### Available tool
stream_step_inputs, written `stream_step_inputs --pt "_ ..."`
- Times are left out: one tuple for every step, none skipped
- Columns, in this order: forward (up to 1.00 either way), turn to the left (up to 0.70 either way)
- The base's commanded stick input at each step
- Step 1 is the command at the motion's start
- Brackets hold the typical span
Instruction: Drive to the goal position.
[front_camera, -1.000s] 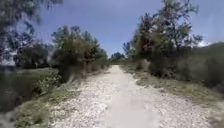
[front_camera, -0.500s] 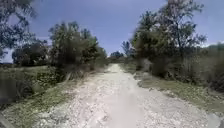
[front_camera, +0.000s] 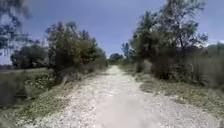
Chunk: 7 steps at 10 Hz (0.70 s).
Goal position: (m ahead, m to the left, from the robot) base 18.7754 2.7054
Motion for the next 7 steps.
stream_step_inputs --pt "0.5 0.0" --pt "0.5 0.0" --pt "0.5 0.0" --pt "0.5 0.0" --pt "0.5 0.0" --pt "0.5 0.0" --pt "0.5 0.0"
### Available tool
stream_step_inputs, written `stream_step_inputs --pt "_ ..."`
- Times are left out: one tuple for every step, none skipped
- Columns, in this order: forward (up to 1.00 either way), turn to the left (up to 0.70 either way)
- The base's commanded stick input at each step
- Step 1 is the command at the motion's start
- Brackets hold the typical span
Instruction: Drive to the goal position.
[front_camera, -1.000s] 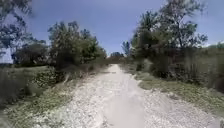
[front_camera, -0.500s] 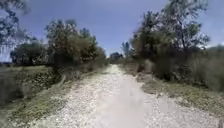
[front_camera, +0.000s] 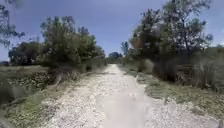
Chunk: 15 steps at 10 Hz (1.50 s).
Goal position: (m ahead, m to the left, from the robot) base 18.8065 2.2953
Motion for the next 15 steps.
stream_step_inputs --pt "0.5 -0.12" --pt "0.5 -0.32" --pt "0.5 -0.5" --pt "0.5 -0.5" --pt "0.5 -0.4" --pt "0.5 -0.23" --pt "0.5 -0.06" --pt "0.5 0.0" --pt "0.5 0.0" --pt "0.5 0.0" --pt "0.5 0.0" --pt "0.5 0.0" --pt "0.5 0.0" --pt "0.5 0.0" --pt "0.5 0.0"
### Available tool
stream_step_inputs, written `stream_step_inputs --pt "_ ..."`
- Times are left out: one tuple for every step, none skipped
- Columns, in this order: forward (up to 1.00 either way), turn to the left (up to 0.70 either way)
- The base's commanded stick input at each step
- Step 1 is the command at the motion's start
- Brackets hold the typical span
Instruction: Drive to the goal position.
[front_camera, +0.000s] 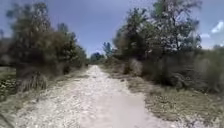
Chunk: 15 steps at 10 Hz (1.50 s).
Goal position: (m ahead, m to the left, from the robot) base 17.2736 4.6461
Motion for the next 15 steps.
stream_step_inputs --pt "0.5 0.0" --pt "0.5 0.0" --pt "0.5 0.0" --pt "0.5 0.0" --pt "0.5 0.0" --pt "0.5 0.0" --pt "0.5 0.0" --pt "0.5 0.0" --pt "0.5 0.14" --pt "0.5 0.42" --pt "0.5 0.34" --pt "0.5 0.13" --pt "0.5 0.0" --pt "0.5 0.0" --pt "0.5 0.0"
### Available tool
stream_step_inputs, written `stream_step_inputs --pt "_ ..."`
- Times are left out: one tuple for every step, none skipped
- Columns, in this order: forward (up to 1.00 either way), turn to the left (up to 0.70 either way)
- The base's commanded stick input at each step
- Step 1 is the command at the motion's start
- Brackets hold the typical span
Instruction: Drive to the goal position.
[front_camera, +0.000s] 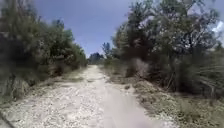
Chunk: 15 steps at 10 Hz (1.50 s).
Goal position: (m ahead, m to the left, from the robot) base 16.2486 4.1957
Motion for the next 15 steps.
stream_step_inputs --pt "0.5 0.0" --pt "0.5 0.0" --pt "0.5 0.0" --pt "0.5 0.0" --pt "0.5 0.0" --pt "0.5 0.0" --pt "0.5 0.0" --pt "0.5 0.0" --pt "0.5 0.0" --pt "0.5 0.0" --pt "0.5 0.0" --pt "0.5 0.0" --pt "0.5 0.0" --pt "0.5 0.0" --pt "0.5 0.16"
